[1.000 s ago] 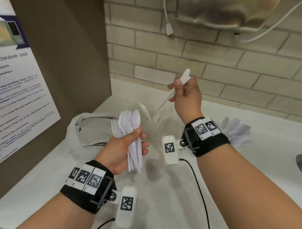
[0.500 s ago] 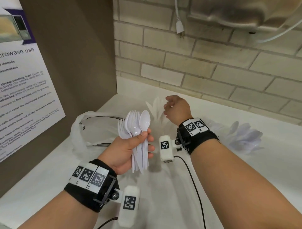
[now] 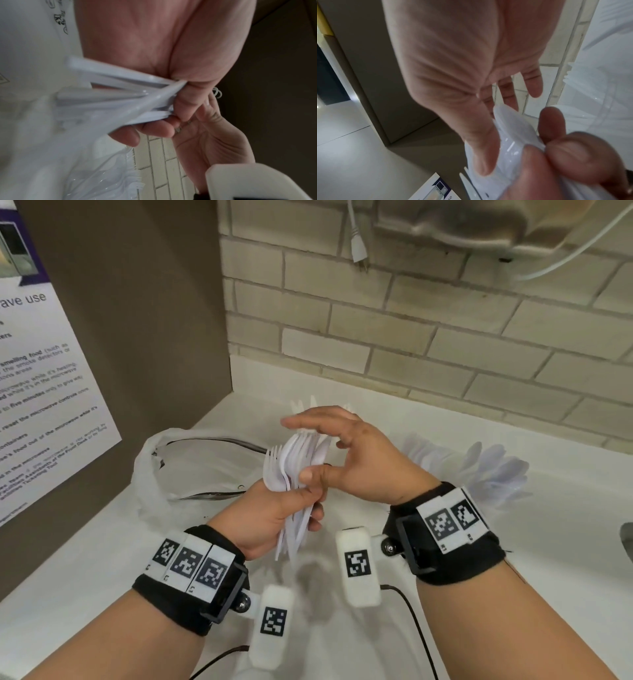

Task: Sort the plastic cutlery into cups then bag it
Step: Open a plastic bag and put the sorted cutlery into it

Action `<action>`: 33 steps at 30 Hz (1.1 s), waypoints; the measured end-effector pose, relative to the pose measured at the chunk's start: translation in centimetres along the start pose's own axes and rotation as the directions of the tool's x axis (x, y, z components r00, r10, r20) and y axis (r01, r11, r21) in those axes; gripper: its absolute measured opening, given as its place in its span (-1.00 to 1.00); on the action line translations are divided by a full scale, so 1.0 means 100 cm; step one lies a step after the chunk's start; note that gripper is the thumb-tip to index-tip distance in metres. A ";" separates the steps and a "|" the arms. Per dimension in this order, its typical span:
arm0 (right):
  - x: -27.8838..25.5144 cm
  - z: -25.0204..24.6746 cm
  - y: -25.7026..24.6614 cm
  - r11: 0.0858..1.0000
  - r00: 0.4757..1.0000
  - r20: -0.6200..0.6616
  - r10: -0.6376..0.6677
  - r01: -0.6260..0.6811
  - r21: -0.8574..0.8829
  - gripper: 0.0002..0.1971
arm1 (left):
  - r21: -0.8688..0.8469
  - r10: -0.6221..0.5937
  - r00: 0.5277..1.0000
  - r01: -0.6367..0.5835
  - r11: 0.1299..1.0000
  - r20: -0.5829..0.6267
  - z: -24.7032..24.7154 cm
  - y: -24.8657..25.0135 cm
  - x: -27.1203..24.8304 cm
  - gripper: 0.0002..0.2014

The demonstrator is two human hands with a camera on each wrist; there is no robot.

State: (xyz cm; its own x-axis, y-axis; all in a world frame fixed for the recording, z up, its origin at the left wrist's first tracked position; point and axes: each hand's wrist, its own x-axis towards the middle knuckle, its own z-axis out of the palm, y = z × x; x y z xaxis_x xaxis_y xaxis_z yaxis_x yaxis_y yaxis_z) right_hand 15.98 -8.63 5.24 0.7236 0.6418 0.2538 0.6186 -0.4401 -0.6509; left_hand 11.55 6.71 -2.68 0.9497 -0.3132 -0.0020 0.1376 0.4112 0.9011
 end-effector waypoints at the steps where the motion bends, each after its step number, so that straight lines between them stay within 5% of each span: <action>1: -0.001 0.001 0.000 1.000 1.000 -0.028 -0.015 0.015 -0.010 -0.48 | 0.026 -0.005 1.000 0.005 1.000 -0.002 0.001 0.000 0.000 -0.86; 6: -0.002 0.000 -0.001 0.992 0.991 -0.102 0.088 -0.078 0.095 -0.85 | 0.143 -0.030 0.999 0.024 0.989 0.041 0.008 -0.004 0.000 -0.84; 12: -0.004 -0.001 0.001 0.983 0.982 -0.057 0.182 -0.183 -0.019 -0.55 | 0.087 -0.041 0.998 0.036 0.996 0.053 0.013 0.000 -0.001 -0.76; 17: -0.006 -0.003 -0.002 0.954 0.960 -0.099 0.260 -0.240 0.182 -0.82 | 0.099 -0.037 0.997 0.030 0.995 0.072 0.010 0.001 -0.001 -0.78; 25: -0.008 -0.002 0.003 0.899 0.928 -0.191 0.320 -0.233 0.371 -0.70 | 0.118 -0.040 0.994 0.028 0.993 0.101 0.008 0.001 -0.002 -0.78; 33: -0.011 0.010 0.001 0.971 0.879 -0.418 0.230 -0.176 0.164 -0.62 | 0.085 0.029 0.999 -0.031 0.996 0.020 0.014 -0.003 0.001 -0.86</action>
State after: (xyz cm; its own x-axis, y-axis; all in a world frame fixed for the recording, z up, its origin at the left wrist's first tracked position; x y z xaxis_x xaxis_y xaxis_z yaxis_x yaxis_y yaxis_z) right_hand 14.94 -8.78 4.15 0.9060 0.2005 0.3728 0.4233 -0.4374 -0.7935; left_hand 11.17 5.39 -2.36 0.9475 -0.3181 0.0326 0.0842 0.3467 0.9342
